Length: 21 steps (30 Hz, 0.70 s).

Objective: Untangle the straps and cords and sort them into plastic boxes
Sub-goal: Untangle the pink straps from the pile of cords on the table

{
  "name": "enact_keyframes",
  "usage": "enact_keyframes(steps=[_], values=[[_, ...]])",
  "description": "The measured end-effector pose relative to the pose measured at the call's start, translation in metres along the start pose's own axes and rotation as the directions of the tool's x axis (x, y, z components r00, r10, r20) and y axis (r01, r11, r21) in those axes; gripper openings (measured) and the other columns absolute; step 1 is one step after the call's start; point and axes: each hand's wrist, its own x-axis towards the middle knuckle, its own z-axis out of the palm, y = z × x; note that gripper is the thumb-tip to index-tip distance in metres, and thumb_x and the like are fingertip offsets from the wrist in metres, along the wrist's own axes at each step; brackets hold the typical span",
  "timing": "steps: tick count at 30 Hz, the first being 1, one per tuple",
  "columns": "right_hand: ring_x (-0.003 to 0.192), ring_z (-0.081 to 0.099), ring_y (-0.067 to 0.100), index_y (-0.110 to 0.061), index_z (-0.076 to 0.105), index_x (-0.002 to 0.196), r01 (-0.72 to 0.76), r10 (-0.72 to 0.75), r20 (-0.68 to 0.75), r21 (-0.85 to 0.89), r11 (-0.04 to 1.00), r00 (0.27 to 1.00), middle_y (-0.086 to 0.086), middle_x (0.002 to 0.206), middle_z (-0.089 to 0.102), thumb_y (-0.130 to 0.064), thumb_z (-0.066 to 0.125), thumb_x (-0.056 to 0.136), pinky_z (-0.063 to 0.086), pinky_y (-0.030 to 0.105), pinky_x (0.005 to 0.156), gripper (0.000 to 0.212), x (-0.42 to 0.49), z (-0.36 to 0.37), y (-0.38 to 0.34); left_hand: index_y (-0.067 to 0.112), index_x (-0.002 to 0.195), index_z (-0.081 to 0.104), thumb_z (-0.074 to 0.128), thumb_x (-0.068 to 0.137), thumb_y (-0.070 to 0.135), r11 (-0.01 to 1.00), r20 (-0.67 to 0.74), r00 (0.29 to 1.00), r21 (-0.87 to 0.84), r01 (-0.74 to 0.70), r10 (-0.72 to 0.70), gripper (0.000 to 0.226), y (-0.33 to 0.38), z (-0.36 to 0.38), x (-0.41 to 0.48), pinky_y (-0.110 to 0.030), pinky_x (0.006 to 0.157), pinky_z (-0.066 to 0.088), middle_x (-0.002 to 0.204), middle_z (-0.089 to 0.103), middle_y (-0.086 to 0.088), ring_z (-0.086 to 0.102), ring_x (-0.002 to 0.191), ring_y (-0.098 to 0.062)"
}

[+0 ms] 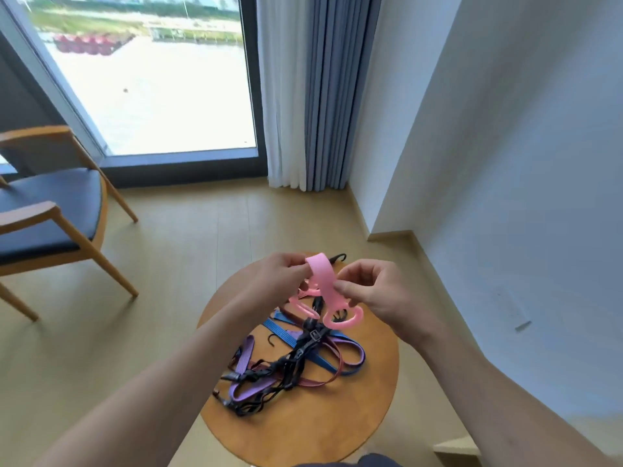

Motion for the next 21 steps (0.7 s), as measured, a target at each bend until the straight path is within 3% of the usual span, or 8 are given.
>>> enact_keyframes(steps=[3, 5, 7, 10, 15, 19, 21], values=[[0.060, 0.063, 0.019, -0.010, 0.072, 0.085, 0.036, -0.037, -0.042, -0.008, 0.999, 0.998, 0.016, 0.074, 0.071, -0.007, 0.079, 0.083, 0.056, 0.041, 0.063, 0.009, -0.009, -0.021, 0.002, 0.035, 0.090, 0.082, 0.065, 0.086, 0.045, 0.997, 0.030, 0.999, 0.075, 0.013, -0.015, 0.020, 0.027, 0.023, -0.013, -0.047, 0.077, 0.057, 0.081, 0.078, -0.004, 0.073, 0.081, -0.029], [0.061, 0.063, 0.017, -0.013, 0.071, 0.086, 0.071, -0.072, -0.068, -0.017, 0.997, 0.995, 0.014, 0.074, 0.071, -0.007, 0.079, 0.083, 0.056, 0.040, 0.064, 0.010, -0.017, -0.039, 0.006, 0.022, 0.086, 0.083, 0.062, 0.091, 0.024, 0.999, 0.040, 0.999, 0.034, 0.032, -0.033, 0.022, 0.042, 0.043, -0.022, -0.037, 0.068, 0.052, 0.085, 0.078, -0.016, 0.068, 0.069, -0.023], [0.068, 0.065, 0.014, -0.020, 0.072, 0.092, 0.100, -0.101, -0.066, -0.015, 0.995, 0.993, 0.007, 0.078, 0.072, -0.013, 0.081, 0.082, 0.057, 0.028, 0.066, 0.015, -0.027, -0.058, 0.012, 0.008, 0.088, 0.081, 0.057, 0.094, 0.011, 0.998, 0.056, 0.997, 0.035, 0.057, -0.059, 0.025, 0.057, 0.064, -0.033, -0.025, 0.056, 0.048, 0.089, 0.077, -0.023, 0.064, 0.064, -0.020], [0.077, 0.067, 0.013, -0.022, 0.071, 0.096, 0.108, -0.112, -0.052, -0.069, 0.992, 0.992, -0.001, 0.084, 0.072, -0.019, 0.086, 0.076, 0.054, 0.020, 0.068, 0.025, -0.045, -0.084, 0.028, -0.003, 0.096, 0.077, 0.054, 0.097, 0.007, 0.996, 0.056, 0.996, 0.061, 0.067, -0.070, 0.025, 0.075, 0.093, -0.047, -0.017, 0.047, 0.045, 0.082, 0.073, -0.019, 0.063, 0.060, -0.017], [0.069, 0.063, 0.009, -0.016, 0.070, 0.090, 0.053, -0.055, -0.046, -0.043, 0.998, 0.997, 0.006, 0.080, 0.072, -0.013, 0.086, 0.076, 0.053, 0.023, 0.063, 0.022, -0.072, -0.114, 0.055, -0.004, 0.091, 0.077, 0.060, 0.099, 0.012, 0.992, -0.009, 0.999, 0.119, 0.043, -0.042, 0.025, 0.088, 0.138, -0.062, -0.011, 0.039, 0.039, 0.068, 0.065, -0.007, 0.055, 0.041, 0.000], [0.062, 0.062, 0.001, -0.024, 0.072, 0.086, 0.058, -0.058, -0.059, -0.009, 0.998, 0.997, -0.009, 0.070, 0.070, -0.014, 0.080, 0.083, 0.050, 0.017, 0.058, 0.014, -0.095, -0.138, 0.066, -0.004, 0.090, 0.077, 0.060, 0.099, 0.012, 0.988, -0.015, 0.994, 0.113, 0.105, -0.104, 0.024, 0.087, 0.172, -0.068, -0.021, 0.051, 0.047, 0.068, 0.064, -0.009, 0.062, 0.057, -0.016], [0.064, 0.063, 0.003, -0.025, 0.072, 0.087, 0.059, -0.059, -0.077, -0.003, 0.998, 0.995, -0.007, 0.072, 0.071, -0.010, 0.078, 0.085, 0.052, 0.019, 0.061, 0.016, -0.106, -0.149, 0.068, 0.002, 0.085, 0.077, 0.061, 0.099, 0.013, 0.985, 0.013, 0.993, 0.134, 0.111, -0.113, 0.024, 0.085, 0.187, -0.070, -0.027, 0.059, 0.049, 0.062, 0.066, -0.004, 0.062, 0.062, -0.020]])
